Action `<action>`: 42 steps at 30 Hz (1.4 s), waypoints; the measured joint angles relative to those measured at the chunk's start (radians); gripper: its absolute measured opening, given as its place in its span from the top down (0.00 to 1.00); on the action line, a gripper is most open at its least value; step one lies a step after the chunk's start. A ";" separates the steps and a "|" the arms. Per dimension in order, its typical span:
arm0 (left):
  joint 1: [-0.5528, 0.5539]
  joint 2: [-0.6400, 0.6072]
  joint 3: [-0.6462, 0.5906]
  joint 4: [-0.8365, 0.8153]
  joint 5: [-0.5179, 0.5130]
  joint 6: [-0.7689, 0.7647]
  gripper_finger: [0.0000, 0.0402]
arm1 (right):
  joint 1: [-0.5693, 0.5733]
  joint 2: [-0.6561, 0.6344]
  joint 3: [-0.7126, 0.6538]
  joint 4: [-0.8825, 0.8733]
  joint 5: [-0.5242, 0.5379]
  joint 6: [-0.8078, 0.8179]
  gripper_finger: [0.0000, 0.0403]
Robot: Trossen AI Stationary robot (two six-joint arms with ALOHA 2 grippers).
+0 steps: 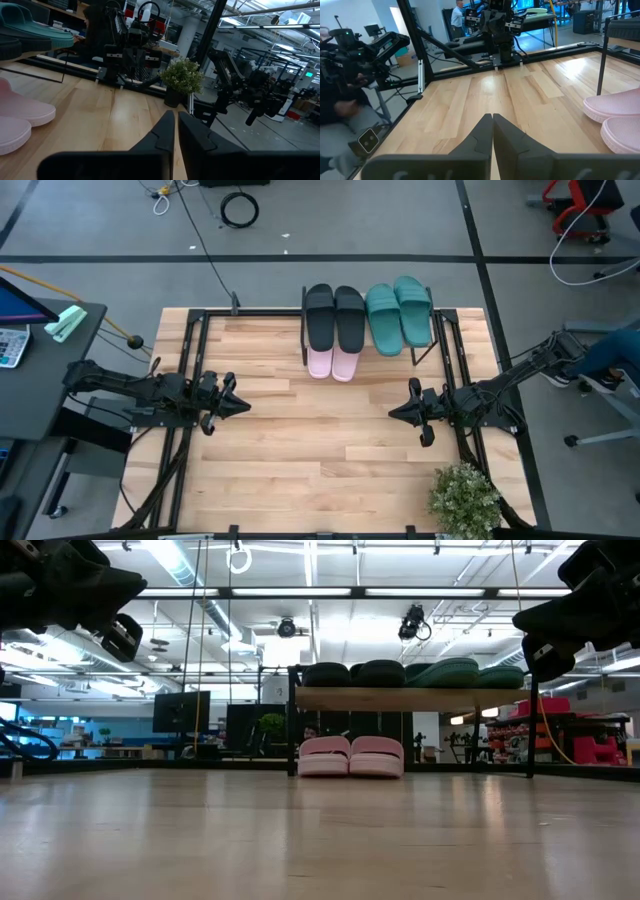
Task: Pick and place slides into the shelf
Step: Return to Home Position
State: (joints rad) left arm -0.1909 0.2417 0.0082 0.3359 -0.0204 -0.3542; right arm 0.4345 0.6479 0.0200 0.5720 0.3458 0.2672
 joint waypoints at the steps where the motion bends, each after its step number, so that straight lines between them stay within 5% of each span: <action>1: 0.000 0.000 0.000 0.000 0.000 0.000 0.94 | 0.000 0.000 0.000 0.000 0.000 0.000 0.95; 42: 0.000 0.000 0.000 0.000 0.000 0.000 0.94 | 0.000 0.000 0.000 0.000 0.000 0.000 0.95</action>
State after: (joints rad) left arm -0.1913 0.2418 0.0082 0.3363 -0.0207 -0.3546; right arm 0.4343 0.6479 0.0200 0.5720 0.3460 0.2672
